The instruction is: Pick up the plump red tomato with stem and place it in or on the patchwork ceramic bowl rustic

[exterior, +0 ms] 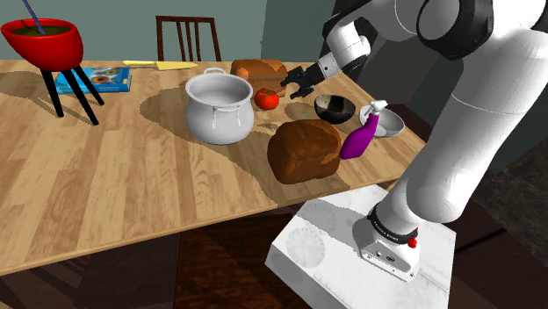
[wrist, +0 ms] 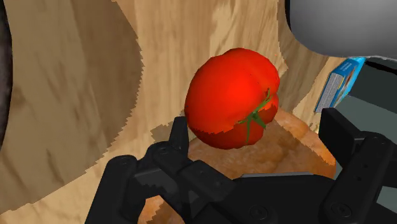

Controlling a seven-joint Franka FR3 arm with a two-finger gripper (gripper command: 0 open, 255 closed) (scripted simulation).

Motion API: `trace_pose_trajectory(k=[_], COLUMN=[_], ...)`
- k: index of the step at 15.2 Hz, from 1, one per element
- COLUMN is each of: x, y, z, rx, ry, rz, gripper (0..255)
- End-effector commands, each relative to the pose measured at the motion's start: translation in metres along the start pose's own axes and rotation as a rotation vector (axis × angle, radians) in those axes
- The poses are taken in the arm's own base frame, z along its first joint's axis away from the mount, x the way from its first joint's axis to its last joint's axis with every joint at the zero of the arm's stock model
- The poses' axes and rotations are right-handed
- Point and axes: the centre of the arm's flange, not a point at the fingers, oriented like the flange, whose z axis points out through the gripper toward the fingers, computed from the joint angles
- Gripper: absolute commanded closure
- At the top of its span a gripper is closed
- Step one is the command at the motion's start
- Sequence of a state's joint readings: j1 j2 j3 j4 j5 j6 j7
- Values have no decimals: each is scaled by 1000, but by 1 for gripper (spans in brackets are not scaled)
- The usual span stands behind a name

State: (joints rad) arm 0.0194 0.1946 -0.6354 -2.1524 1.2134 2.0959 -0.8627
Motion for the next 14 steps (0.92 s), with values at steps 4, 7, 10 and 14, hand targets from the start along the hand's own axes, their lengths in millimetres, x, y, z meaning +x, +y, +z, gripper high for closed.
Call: trace_pose_trajectory(k=[4,7,10,14], x=[21,22,23,23], y=[38,36,35,35], z=[22,38,57,57], rx=[75,75,75,75], ry=[61,61,61,61], rz=[62,62,62,62], gripper=[0,0,0,0])
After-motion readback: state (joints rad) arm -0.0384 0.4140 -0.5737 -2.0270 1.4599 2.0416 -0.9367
